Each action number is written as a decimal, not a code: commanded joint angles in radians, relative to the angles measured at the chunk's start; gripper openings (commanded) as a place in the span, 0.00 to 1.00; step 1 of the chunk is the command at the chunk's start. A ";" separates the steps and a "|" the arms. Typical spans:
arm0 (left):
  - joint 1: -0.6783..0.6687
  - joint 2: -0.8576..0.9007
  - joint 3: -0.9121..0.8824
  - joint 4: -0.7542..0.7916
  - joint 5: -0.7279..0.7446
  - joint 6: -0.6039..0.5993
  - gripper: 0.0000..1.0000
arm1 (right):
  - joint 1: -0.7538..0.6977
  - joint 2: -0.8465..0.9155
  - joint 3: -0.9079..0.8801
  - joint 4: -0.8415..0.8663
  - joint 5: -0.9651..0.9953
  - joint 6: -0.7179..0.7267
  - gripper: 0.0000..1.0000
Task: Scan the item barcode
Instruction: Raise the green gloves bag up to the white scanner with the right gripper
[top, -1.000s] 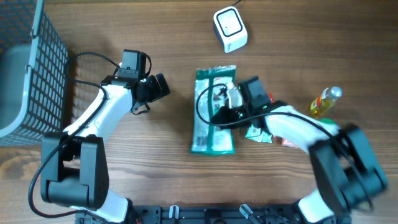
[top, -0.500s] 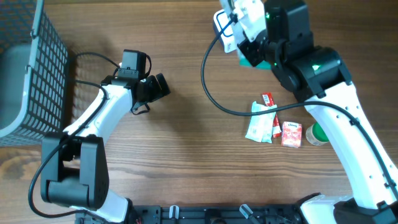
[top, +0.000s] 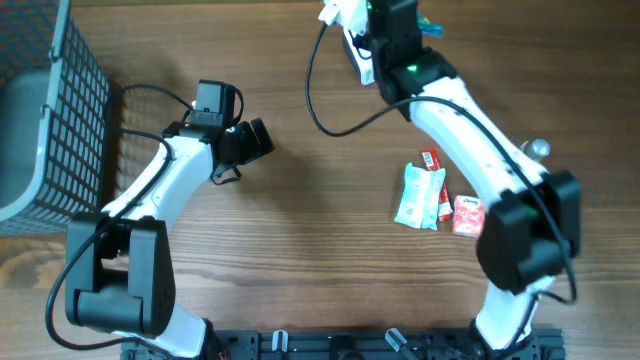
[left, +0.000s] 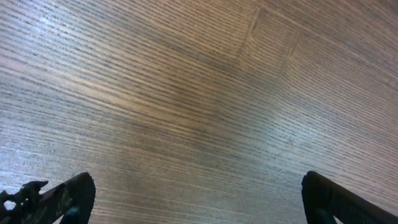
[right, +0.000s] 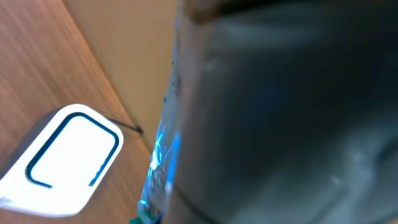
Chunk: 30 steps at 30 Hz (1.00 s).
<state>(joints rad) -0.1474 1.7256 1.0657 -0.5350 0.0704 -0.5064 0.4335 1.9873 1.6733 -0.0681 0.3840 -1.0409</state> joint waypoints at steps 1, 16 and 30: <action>0.003 -0.009 -0.006 0.000 -0.016 0.012 1.00 | 0.002 0.094 0.008 0.125 0.072 -0.033 0.04; 0.003 -0.009 -0.006 0.000 -0.016 0.012 1.00 | 0.008 0.245 0.007 0.241 -0.018 0.127 0.04; 0.003 -0.009 -0.006 0.000 -0.016 0.012 1.00 | 0.040 0.245 0.007 0.045 -0.180 0.438 0.04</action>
<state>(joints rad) -0.1474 1.7256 1.0657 -0.5354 0.0681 -0.5064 0.4690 2.2169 1.6737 -0.0292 0.2913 -0.7452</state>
